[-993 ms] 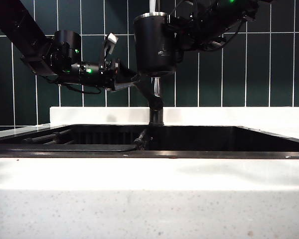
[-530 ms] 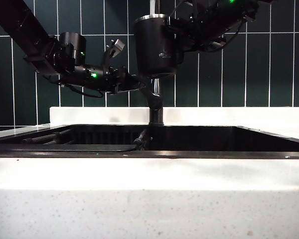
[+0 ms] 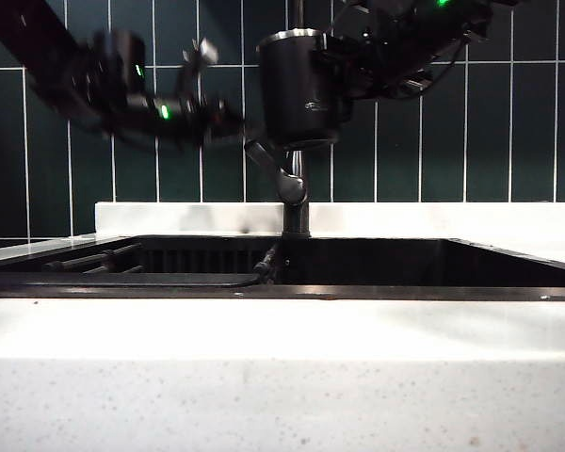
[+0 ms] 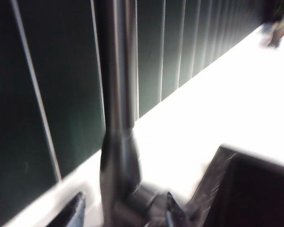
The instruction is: Pick up the mug next to the sink, go to the faucet to get some water, pour the water into the sink, and finally put the mug back to its place.
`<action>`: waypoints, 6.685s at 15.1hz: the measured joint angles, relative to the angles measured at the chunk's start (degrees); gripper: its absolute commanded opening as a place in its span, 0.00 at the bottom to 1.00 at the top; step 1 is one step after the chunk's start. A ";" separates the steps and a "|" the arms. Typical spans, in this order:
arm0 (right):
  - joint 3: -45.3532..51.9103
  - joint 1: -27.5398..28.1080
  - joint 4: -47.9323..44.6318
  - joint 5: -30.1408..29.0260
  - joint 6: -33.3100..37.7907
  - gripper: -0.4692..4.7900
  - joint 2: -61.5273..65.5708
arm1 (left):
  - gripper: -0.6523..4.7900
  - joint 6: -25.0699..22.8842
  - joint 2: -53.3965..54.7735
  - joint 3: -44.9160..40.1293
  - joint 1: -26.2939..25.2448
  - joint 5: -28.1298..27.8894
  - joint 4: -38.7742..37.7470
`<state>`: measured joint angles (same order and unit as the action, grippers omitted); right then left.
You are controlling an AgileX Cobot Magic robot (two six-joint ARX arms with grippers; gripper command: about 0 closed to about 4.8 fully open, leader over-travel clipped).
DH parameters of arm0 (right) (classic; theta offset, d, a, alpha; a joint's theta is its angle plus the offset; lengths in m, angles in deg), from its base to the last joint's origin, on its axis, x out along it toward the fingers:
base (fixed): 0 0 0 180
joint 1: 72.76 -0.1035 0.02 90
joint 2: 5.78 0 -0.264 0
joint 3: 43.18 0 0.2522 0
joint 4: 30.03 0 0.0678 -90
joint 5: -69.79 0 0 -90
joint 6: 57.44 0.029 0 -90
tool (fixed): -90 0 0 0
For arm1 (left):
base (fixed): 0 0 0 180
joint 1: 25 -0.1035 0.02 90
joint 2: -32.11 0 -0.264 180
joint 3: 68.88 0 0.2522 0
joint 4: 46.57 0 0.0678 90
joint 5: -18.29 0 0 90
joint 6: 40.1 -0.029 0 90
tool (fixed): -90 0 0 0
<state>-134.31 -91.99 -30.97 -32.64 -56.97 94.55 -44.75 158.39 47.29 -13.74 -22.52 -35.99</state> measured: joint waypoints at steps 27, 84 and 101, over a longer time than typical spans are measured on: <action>-0.02 2.12 8.70 10.91 -104.06 0.13 -4.83 | 0.12 -3.56 -22.56 0.02 2.25 -15.04 -41.03; 36.22 28.20 -12.55 15.54 3.82 0.38 -14.21 | 0.11 4.33 -82.29 -78.34 2.19 -50.34 -10.75; 43.60 19.56 9.62 13.49 4.04 0.19 -43.50 | 0.11 4.50 -105.33 -78.36 2.19 -50.34 -35.74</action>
<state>-90.70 -72.43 -21.35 -19.15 -52.93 51.05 -40.24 53.06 -31.07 -11.55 -72.85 -71.73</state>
